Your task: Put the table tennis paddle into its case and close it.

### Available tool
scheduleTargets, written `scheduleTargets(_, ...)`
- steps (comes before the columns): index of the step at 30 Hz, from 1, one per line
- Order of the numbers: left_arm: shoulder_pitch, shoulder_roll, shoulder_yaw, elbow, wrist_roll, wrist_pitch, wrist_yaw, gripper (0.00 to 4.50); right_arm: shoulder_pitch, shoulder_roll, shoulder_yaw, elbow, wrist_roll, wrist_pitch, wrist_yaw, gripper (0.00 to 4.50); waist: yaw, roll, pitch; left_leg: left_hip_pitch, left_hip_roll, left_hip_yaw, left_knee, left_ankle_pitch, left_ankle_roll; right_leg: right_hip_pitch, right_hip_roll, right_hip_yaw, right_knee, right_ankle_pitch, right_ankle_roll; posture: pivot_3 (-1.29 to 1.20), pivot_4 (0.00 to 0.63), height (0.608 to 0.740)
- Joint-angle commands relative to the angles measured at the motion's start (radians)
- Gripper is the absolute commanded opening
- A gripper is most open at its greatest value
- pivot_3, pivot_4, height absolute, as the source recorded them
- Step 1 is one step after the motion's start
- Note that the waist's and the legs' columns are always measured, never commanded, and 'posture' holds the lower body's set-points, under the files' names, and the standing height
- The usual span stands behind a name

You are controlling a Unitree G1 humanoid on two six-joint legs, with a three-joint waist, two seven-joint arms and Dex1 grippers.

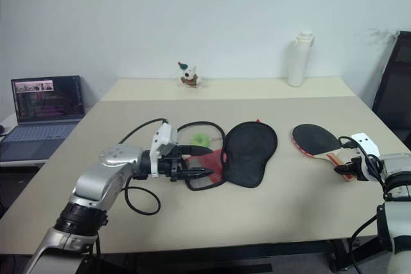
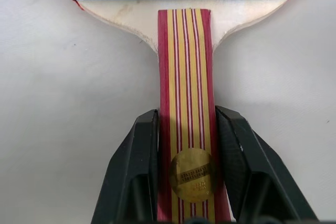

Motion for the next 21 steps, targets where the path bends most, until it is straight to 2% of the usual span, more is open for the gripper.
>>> scheduleTargets(1, -0.009, -0.003, 0.019, -0.006, 0.000, -0.023, -0.002, 3.20, 0.024, -0.013, -0.073, -0.145, 0.059, 0.103, -0.059, 1.22, 0.000, 0.000, 0.000, 0.000, 0.000, 0.000, 0.000, 0.000, 0.000, 0.000, 0.000, 0.000, 0.000, 0.000, 0.000, 0.00, 0.150, 0.740)
scheduleTargets(5, 0.000, -0.005, 0.019, -0.006, 0.002, -0.030, 0.000, 3.20, 0.188, 0.034, -0.184, -0.499, 0.139, 0.321, -0.182, 1.22, 0.002, 0.000, 0.000, -0.002, 0.000, -0.001, 0.000, 0.000, 0.000, 0.000, 0.000, 0.000, 0.000, 0.000, 0.000, 0.00, 0.150, 0.740)
scheduleTargets(7, 0.003, -0.006, 0.019, -0.005, 0.004, -0.034, 0.001, 3.20, 0.287, 0.099, -0.260, -0.735, 0.187, 0.480, -0.266, 1.22, 0.003, 0.000, 0.000, -0.002, 0.001, -0.002, 0.000, 0.000, 0.000, -0.002, 0.000, 0.000, 0.000, 0.000, 0.000, 0.00, 0.150, 0.740)
scheduleTargets(9, 0.005, -0.008, 0.017, -0.002, 0.007, -0.038, 0.002, 3.20, 0.341, 0.152, -0.316, -0.863, 0.195, 0.586, -0.363, 1.22, 0.001, 0.000, 0.000, -0.003, 0.001, -0.003, 0.000, 0.000, 0.000, -0.002, 0.000, 0.000, 0.001, 0.000, 0.000, 0.00, 0.150, 0.740)
scheduleTargets(18, 0.016, -0.004, 0.019, -0.011, 0.014, -0.043, -0.002, 3.20, 0.416, 0.247, -0.342, -1.118, 0.210, 0.668, -0.539, 4.25, 0.000, 0.000, 0.000, -0.003, 0.000, -0.002, 0.001, 0.000, 0.000, -0.002, 0.000, -0.001, 0.002, 0.000, 0.000, 0.00, 0.150, 0.740)
scheduleTargets(19, 0.018, -0.003, 0.020, -0.013, 0.014, -0.042, -0.002, 3.20, 0.415, 0.254, -0.345, -1.127, 0.212, 0.671, -0.552, 4.46, 0.000, 0.000, 0.000, -0.003, 0.000, -0.002, 0.001, 0.000, 0.000, -0.002, 0.000, -0.001, 0.002, 0.000, 0.000, 0.00, 0.150, 0.740)
scheduleTargets(21, 0.019, -0.003, 0.021, -0.012, 0.014, -0.043, -0.002, 3.20, 0.402, 0.282, -0.357, -1.118, 0.216, 0.655, -0.587, 4.46, 0.000, 0.000, 0.000, -0.003, 0.000, -0.003, 0.001, 0.000, 0.000, -0.002, 0.000, -0.001, 0.002, 0.000, 0.000, 0.00, 0.150, 0.740)
